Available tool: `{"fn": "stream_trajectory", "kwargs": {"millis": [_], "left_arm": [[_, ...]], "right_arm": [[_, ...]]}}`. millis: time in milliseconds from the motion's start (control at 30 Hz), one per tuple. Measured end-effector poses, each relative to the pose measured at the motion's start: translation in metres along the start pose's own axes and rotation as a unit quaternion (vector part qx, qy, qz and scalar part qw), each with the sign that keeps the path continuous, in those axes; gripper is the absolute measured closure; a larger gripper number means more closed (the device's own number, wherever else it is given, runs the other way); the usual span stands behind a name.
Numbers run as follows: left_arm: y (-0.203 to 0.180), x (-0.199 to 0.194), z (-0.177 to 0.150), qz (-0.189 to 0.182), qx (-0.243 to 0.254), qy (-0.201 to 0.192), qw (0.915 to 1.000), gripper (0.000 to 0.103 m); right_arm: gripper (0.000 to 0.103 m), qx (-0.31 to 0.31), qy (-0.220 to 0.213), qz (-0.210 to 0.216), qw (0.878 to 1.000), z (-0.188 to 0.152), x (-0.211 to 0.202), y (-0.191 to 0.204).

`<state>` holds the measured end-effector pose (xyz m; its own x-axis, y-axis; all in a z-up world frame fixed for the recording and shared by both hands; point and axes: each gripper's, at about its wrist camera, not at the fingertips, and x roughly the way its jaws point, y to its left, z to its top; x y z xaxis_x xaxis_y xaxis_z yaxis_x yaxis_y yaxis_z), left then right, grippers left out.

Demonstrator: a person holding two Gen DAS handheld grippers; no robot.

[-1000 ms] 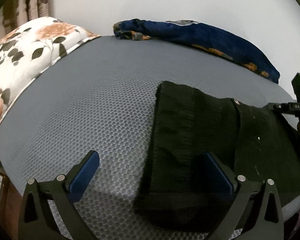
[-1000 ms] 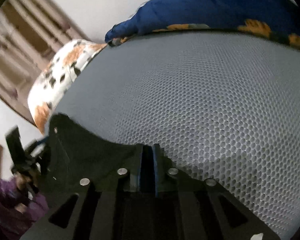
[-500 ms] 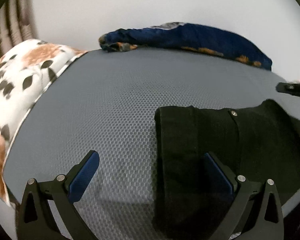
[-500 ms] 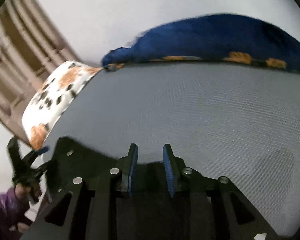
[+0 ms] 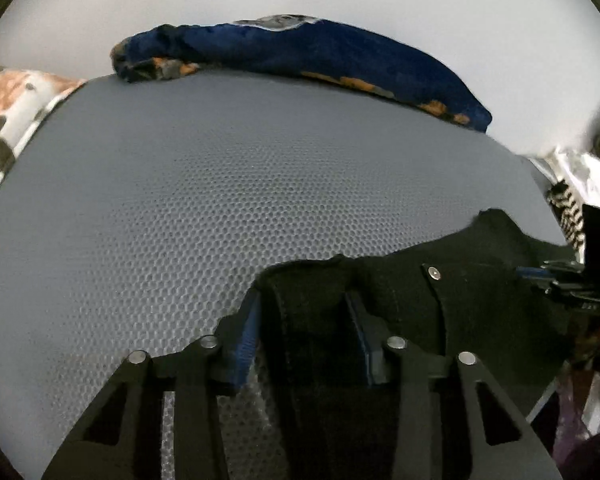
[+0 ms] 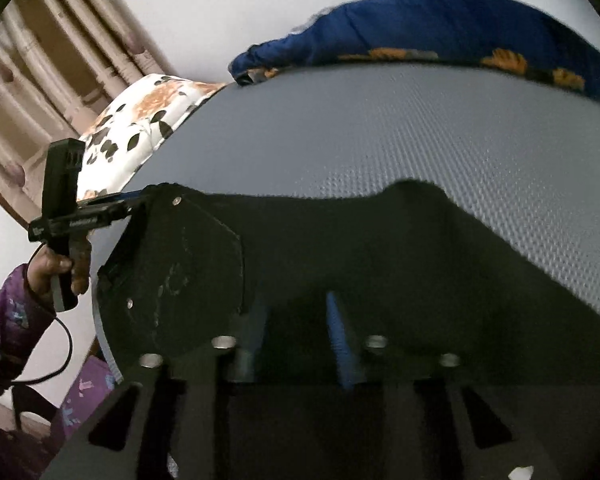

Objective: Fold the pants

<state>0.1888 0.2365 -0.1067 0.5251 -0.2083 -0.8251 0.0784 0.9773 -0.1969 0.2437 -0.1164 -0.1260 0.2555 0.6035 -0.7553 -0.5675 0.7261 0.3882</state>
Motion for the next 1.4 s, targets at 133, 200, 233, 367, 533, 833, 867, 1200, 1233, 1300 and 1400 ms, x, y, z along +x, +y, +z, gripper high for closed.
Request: {"fn": "stream_trajectory", "kwargs": {"millis": [133, 200, 233, 367, 533, 833, 867, 1200, 1233, 1300, 1400], "left_arm": [[-0.018, -0.004, 0.009, 0.024, 0.045, -0.006, 0.9987, 0.064], [-0.015, -0.010, 0.014, 0.013, 0.033, -0.005, 0.9994, 0.064], [-0.014, -0.012, 0.015, 0.010, 0.028, -0.007, 0.9995, 0.064], [-0.016, -0.015, 0.020, 0.021, 0.044, -0.019, 0.9986, 0.065], [-0.027, -0.006, 0.019, 0.056, 0.075, -0.042, 0.9947, 0.065], [-0.003, 0.005, -0.013, 0.035, 0.043, -0.053, 0.9970, 0.045], [0.000, 0.006, -0.015, 0.048, 0.036, -0.060, 0.9964, 0.032], [0.021, -0.005, -0.008, 0.039, -0.043, -0.067, 0.9961, 0.005], [0.019, -0.009, -0.006, 0.043, -0.037, -0.069, 0.9960, 0.005], [0.016, -0.019, -0.002, 0.057, -0.024, -0.078, 0.9950, 0.005], [0.026, -0.030, 0.010, 0.064, -0.040, -0.088, 0.9933, 0.005]], "right_arm": [[0.085, 0.004, 0.004, -0.015, 1.000, -0.006, 0.007, -0.003], [0.088, 0.005, 0.001, -0.017, 1.000, -0.008, 0.010, -0.004], [0.088, 0.007, -0.001, -0.016, 1.000, -0.008, 0.010, -0.005], [0.091, 0.019, -0.005, -0.011, 1.000, -0.009, 0.009, -0.010], [0.094, 0.048, -0.014, 0.006, 0.999, -0.012, 0.007, -0.021], [0.093, 0.056, -0.012, 0.019, 0.998, -0.011, 0.006, -0.023], [0.093, 0.055, -0.011, 0.018, 0.998, -0.010, 0.006, -0.023], [0.086, 0.093, -0.059, 0.030, 0.993, 0.007, -0.023, -0.025], [0.086, 0.102, -0.070, 0.035, 0.992, 0.006, -0.031, -0.026], [0.083, 0.112, -0.096, 0.043, 0.988, 0.000, -0.055, -0.027], [0.078, 0.138, -0.122, 0.063, 0.981, -0.016, -0.090, -0.033]]}}
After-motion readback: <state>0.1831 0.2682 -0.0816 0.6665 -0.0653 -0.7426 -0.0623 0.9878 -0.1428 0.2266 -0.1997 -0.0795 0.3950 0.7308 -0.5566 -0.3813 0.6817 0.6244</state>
